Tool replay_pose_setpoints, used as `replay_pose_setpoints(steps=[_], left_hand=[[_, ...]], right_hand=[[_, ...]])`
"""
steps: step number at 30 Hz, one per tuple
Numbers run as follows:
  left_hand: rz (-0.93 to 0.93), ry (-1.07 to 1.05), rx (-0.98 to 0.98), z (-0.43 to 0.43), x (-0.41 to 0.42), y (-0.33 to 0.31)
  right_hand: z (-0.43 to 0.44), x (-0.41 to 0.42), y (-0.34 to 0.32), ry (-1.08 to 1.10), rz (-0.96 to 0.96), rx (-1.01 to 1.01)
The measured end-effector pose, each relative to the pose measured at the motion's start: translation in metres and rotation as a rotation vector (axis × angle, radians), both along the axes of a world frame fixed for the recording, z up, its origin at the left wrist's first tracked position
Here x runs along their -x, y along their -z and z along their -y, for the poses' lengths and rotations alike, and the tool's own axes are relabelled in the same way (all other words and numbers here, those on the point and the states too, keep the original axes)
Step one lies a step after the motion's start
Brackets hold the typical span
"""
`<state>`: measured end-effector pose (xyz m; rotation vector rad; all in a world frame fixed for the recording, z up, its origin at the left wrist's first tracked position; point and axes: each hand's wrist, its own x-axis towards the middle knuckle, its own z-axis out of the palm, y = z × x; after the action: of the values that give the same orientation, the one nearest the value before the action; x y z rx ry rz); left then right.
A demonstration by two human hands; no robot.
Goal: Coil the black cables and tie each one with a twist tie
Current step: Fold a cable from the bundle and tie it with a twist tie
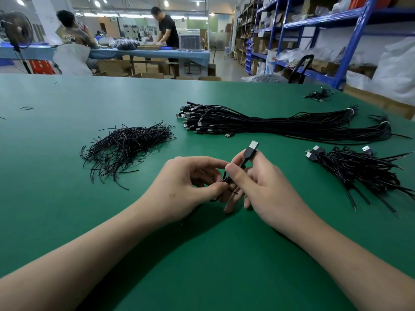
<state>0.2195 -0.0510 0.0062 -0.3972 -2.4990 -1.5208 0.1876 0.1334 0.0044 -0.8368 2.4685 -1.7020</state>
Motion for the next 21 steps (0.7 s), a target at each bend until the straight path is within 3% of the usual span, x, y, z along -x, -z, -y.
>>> replay_pose_setpoints(steps=[9,15,21], left_hand=[[0.035,-0.003,-0.009,0.008,0.007,0.006],[0.08,0.072,-0.197,0.007,0.009,0.006],[0.111,0.184,-0.231,0.011,0.01,0.007]], right_hand=[[0.001,-0.006,0.0,-0.084,0.028,0.006],[0.002,-0.004,-0.002,0.0,-0.062,-0.013],[0.001,-0.005,-0.002,0.027,-0.119,-0.053]])
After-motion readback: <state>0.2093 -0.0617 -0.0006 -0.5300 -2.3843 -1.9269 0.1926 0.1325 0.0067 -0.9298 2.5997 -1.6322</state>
